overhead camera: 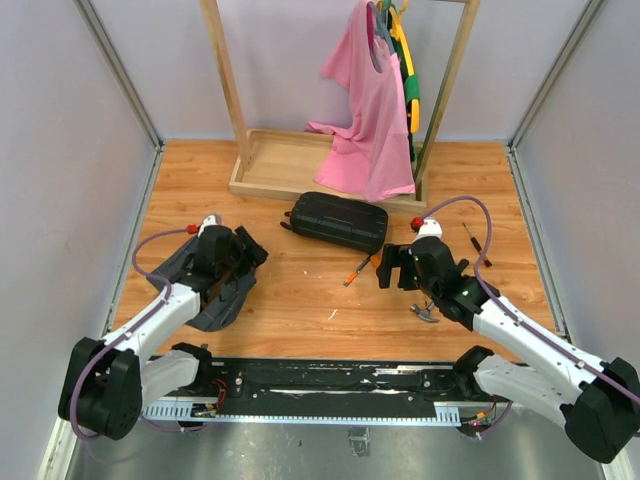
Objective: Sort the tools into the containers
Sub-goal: Move the distractor to the center of the board.
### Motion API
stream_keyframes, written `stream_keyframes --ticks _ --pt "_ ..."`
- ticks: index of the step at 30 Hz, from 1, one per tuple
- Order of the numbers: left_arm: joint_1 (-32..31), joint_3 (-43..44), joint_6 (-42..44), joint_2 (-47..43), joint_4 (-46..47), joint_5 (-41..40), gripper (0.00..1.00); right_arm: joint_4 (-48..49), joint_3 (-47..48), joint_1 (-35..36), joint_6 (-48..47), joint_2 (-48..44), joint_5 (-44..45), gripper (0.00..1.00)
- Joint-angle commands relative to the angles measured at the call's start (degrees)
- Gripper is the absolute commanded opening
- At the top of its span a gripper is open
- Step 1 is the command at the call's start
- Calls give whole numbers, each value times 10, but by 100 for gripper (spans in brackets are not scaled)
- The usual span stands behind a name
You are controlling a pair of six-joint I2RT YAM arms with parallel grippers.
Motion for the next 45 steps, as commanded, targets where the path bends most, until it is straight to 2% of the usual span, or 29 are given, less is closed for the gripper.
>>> stream_keyframes --ticks 1,4,8,14,20,25,29,38,45 --pt "-2 -30 -31 -30 -30 -21 82 16 11 -15 3 10 -14 98" --pt "-2 -46 -43 -29 -29 -9 82 18 8 -15 6 15 -22 98" --pt "5 -54 -59 -4 -44 -42 83 18 1 -15 12 11 -25 98" --pt "97 -54 -54 32 -19 -19 83 18 -8 -15 17 2 -31 98" --pt "146 -17 -46 57 -23 -105 84 11 -4 -15 16 1 -38 98" --pt "181 23 -18 78 -15 -112 86 1 6 -16 4 -5 -33 98" --pt "181 53 21 54 6 -56 93 -6 23 -17 -13 -6 -13 98" --pt "167 77 49 -3 30 39 99 -10 81 -61 -32 28 -4 98" --pt "62 86 50 -4 49 19 99 11 117 -155 -24 66 -66 98"
